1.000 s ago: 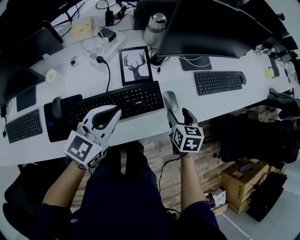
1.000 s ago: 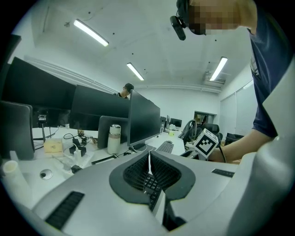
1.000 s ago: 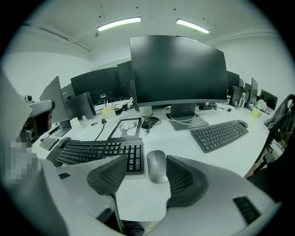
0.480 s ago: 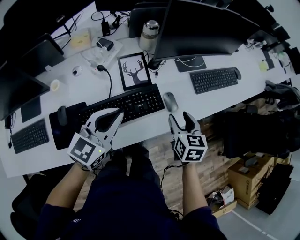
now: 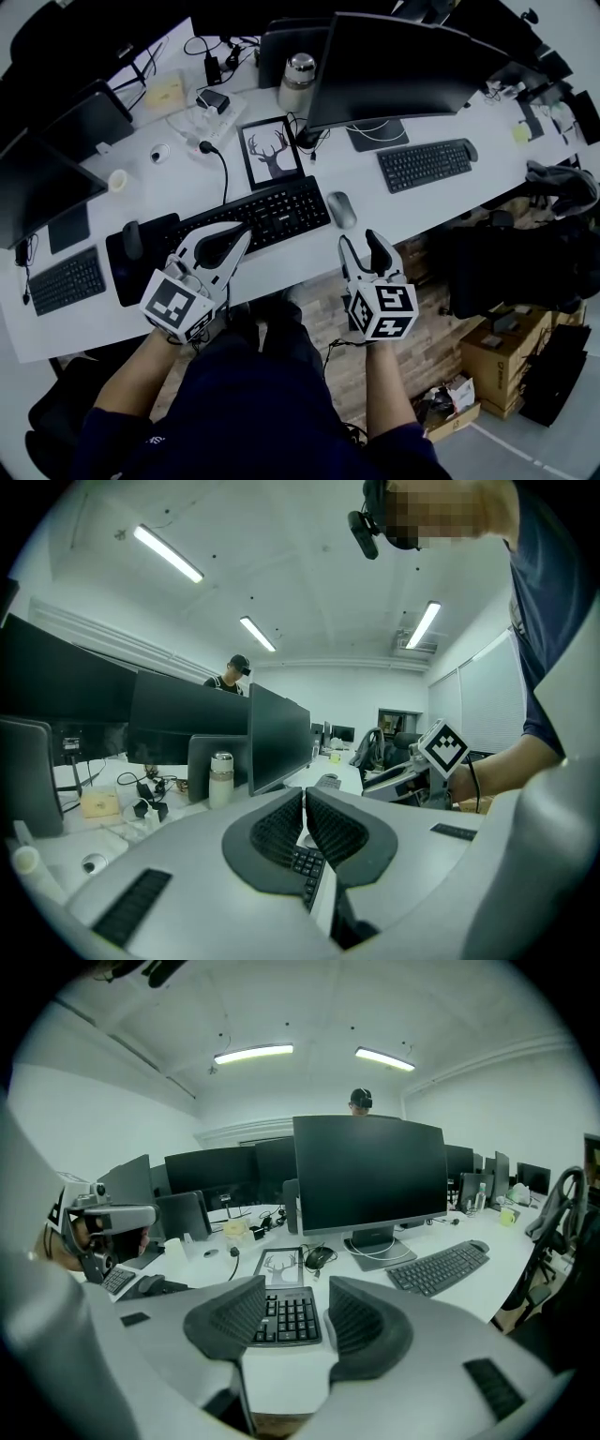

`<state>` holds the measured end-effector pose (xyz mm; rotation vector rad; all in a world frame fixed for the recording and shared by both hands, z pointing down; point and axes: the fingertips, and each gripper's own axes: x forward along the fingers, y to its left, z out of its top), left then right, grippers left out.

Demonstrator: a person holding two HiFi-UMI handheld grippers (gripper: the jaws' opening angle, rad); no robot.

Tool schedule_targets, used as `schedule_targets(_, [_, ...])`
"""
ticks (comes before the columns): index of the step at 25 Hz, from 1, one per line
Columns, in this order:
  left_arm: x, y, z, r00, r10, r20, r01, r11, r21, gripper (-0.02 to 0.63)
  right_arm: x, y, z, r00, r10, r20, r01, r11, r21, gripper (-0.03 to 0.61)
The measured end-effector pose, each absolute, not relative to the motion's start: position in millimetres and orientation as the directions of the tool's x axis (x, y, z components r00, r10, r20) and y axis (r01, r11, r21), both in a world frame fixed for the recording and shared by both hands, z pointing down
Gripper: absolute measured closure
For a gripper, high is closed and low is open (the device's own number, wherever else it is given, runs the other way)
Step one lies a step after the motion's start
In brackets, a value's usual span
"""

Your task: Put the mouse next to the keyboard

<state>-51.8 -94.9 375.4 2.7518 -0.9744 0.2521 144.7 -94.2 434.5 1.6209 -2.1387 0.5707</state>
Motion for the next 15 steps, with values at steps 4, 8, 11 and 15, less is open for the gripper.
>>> schedule_targets(4, [-54.3, -94.7, 369.5, 0.768, -0.6, 0.223, -0.634, -0.762, 0.134, 0.575, 140.4, -90.1, 425.3, -0.25, -0.817, 0.519, -0.966, 0.249, -0.073, 0.379])
schedule_targets(8, [-55.3, -95.0, 362.8, 0.773, -0.599, 0.212, -0.629, -0.767, 0.127, 0.575, 136.0, -88.8, 416.1, -0.255, -0.827, 0.501, -0.965, 0.253, -0.074, 0.4])
schedule_targets(11, [-56.6, -94.9, 360.0, 0.774, -0.598, 0.207, -0.627, -0.77, 0.121, 0.575, 131.1, -88.6, 408.0, -0.264, -0.835, 0.483, -0.963, 0.259, -0.077, 0.416])
schedule_targets(15, [-57.8, -94.8, 356.4, 0.775, -0.598, 0.202, -0.626, -0.771, 0.118, 0.575, 124.2, -89.1, 395.7, -0.276, -0.844, 0.46, -0.959, 0.273, -0.076, 0.436])
